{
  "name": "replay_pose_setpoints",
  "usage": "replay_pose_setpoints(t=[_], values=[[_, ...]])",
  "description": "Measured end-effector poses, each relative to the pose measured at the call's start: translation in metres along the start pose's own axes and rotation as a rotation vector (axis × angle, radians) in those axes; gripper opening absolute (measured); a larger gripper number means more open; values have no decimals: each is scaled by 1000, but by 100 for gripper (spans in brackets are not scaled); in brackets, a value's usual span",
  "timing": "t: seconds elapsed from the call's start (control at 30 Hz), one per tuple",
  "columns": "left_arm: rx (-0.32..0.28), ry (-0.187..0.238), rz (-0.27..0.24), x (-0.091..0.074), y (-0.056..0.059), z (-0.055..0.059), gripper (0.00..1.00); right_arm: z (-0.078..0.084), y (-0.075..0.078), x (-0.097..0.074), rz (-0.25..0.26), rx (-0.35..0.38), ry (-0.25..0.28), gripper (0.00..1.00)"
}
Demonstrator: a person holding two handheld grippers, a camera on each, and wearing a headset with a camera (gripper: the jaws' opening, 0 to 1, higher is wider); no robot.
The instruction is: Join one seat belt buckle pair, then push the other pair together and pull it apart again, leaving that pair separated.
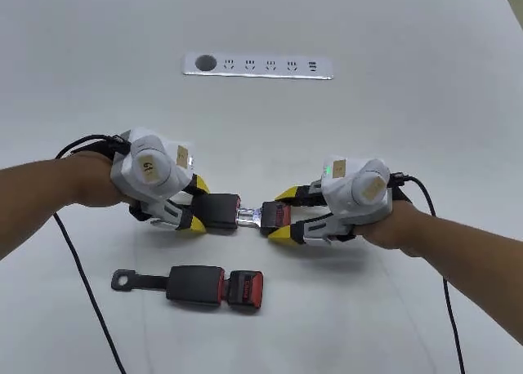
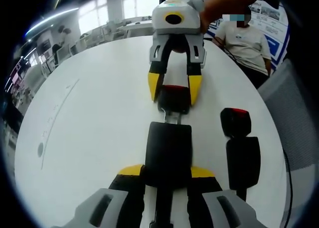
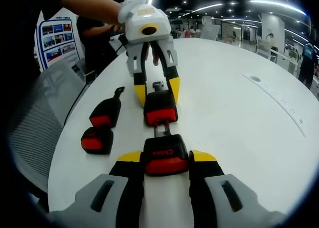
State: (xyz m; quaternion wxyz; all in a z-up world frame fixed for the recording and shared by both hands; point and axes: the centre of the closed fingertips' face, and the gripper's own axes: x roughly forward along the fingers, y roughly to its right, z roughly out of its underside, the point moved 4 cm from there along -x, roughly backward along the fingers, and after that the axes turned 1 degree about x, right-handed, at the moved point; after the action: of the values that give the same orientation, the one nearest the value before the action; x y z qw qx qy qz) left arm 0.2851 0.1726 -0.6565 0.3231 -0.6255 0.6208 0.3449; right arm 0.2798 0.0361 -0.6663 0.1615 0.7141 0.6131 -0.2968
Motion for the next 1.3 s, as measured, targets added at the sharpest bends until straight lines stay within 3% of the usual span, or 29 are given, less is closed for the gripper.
replay_pose_setpoints(t=[0.23, 0.73, 1.07, 1.3], values=[[46, -16, 10, 2, -2, 0, 33, -5, -3, 3, -4, 6, 7, 33], [50, -33, 10, 5, -4, -2, 32, -13, -6, 15, 8, 32, 16, 33], [57, -59, 14, 5, -5, -3, 32, -15, -3, 18, 0, -2, -30, 33], [44, -53, 10, 4, -3, -3, 32, -15, -4, 20, 1, -22, -56, 33]])
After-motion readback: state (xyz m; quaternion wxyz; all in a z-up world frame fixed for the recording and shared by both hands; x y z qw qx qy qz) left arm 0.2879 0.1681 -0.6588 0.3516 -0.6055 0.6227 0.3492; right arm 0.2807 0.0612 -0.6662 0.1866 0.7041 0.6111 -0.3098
